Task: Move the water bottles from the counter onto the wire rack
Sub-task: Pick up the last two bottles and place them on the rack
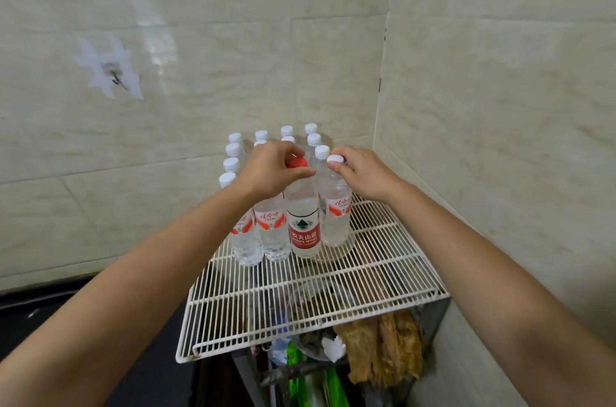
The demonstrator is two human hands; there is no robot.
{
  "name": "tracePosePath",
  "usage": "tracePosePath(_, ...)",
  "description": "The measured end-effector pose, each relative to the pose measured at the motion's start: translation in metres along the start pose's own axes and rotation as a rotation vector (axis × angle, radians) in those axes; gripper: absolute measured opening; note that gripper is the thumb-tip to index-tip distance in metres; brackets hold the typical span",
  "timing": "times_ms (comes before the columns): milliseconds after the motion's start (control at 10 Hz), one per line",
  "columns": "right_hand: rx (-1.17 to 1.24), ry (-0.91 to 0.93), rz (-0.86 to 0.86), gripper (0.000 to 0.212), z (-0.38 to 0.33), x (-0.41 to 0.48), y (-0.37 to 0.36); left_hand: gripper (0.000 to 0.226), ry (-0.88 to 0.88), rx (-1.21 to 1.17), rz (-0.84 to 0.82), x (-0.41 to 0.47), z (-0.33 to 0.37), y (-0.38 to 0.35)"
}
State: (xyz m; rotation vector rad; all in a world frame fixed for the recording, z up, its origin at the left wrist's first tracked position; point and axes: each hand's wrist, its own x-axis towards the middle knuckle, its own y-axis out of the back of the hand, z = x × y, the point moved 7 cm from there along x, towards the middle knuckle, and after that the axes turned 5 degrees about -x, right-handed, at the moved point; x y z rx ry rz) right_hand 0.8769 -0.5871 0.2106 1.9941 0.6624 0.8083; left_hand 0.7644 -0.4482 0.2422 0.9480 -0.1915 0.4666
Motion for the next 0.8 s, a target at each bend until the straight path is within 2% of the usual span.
tracePosePath(200, 0.023, -0.077, -0.039, 0.038, 0.007, 0.015, -0.021, 0.035, -0.005, 0.033, 0.003, 0.014, -0.016, -0.012)
tracePosePath(400, 0.01, -0.052, -0.009, 0.041, 0.013, 0.011, -0.029, 0.029, -0.082, 0.146, 0.044, 0.013, -0.03, -0.026)
tracePosePath(700, 0.042, -0.033, 0.054, 0.046, 0.011, -0.001, -0.031, 0.045, -0.163, 0.254, 0.08, 0.017, -0.035, -0.031)
tracePosePath(800, 0.036, 0.009, 0.073, 0.054, 0.006, -0.012, -0.027, 0.063, -0.215, 0.258, 0.143, -0.004, -0.025, -0.025)
